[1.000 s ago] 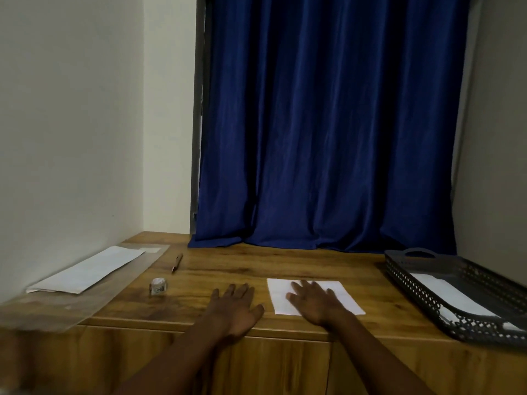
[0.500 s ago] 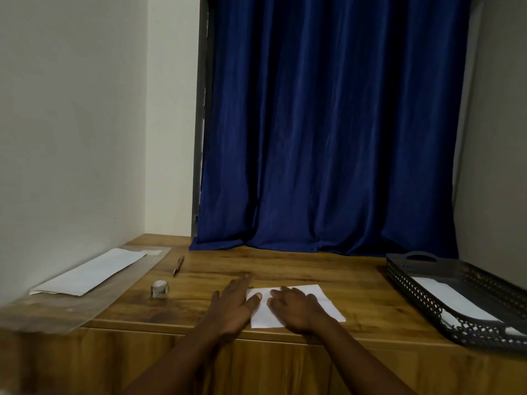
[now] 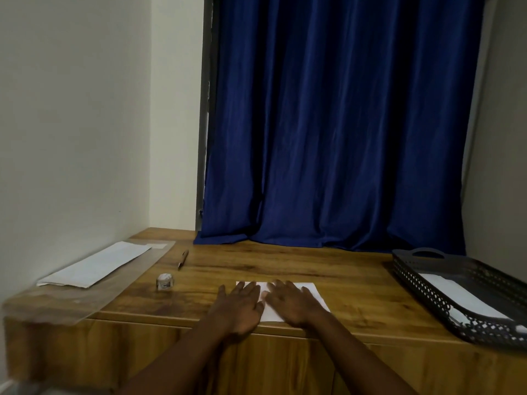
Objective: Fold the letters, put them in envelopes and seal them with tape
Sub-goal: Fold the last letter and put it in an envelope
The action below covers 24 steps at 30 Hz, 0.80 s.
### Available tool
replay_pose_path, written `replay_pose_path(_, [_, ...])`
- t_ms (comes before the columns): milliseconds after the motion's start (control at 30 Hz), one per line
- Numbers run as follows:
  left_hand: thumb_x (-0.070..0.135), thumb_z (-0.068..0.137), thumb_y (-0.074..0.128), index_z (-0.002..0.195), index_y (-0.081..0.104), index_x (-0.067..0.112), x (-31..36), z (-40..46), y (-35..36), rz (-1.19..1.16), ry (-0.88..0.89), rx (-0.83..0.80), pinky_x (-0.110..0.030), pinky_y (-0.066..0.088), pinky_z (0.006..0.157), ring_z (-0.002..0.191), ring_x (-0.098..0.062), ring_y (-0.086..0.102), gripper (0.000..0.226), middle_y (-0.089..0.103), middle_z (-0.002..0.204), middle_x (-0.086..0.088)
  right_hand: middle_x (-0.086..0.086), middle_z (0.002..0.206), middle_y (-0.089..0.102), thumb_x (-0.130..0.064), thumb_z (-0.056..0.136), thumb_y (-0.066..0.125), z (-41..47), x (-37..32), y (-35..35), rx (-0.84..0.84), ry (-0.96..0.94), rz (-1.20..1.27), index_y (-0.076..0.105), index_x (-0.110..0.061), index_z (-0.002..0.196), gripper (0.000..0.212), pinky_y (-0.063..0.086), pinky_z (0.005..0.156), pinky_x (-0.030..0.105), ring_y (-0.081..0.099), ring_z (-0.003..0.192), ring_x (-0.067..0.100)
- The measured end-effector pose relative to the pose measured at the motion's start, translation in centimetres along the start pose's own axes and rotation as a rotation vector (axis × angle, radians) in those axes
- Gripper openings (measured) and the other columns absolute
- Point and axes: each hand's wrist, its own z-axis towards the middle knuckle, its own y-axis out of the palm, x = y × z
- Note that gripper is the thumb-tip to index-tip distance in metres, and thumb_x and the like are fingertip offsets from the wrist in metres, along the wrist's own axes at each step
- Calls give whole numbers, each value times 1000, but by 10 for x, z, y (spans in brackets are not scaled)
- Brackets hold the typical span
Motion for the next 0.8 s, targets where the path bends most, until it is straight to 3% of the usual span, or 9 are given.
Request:
replay_pose_path(267, [54,108,15,165,4,23,3,-5,-6,13,-8,-15,-55,-4,127,159,-20,-4,66,-2,173,2,-5,171,15,-64,104,20,-1,64,-5,112,197,68,21,-30,162,68,7,125,52,13,157,18])
replay_pose_path(400, [80,96,20,165,7,29,2,-9,-7,-81,17,9,-56,-4,126,159,-18,-4,87,0,173,5,-7,167,28,-65,101,35,-15,65,-5,350,136,264,34,-34,157,64,17,125,48,25,153,16])
replay_pose_path(567, [99,73,39,160,18,44,-9,-22,-13,-173,160,-10,-50,1,127,156,-9,8,105,13,171,15,-20,165,27,-97,77,21,-48,69,-7,144,-46,145,35,-47,154,93,16,122,37,24,150,4])
replay_pose_path(700, [88,77,54,158,21,48,-23,-37,-11,-76,301,32,-40,8,128,153,-4,15,96,20,167,22,-23,164,27,-101,72,33,-71,71,-8,130,-108,5,30,-49,156,99,18,120,31,23,151,2])
replay_pose_path(800, [67,85,63,152,39,49,-35,-49,-6,-177,371,143,-27,20,124,146,4,26,74,33,159,27,-29,161,29,-103,61,47,-86,75,-6,178,-157,-3,32,-50,154,108,16,116,21,24,147,-5])
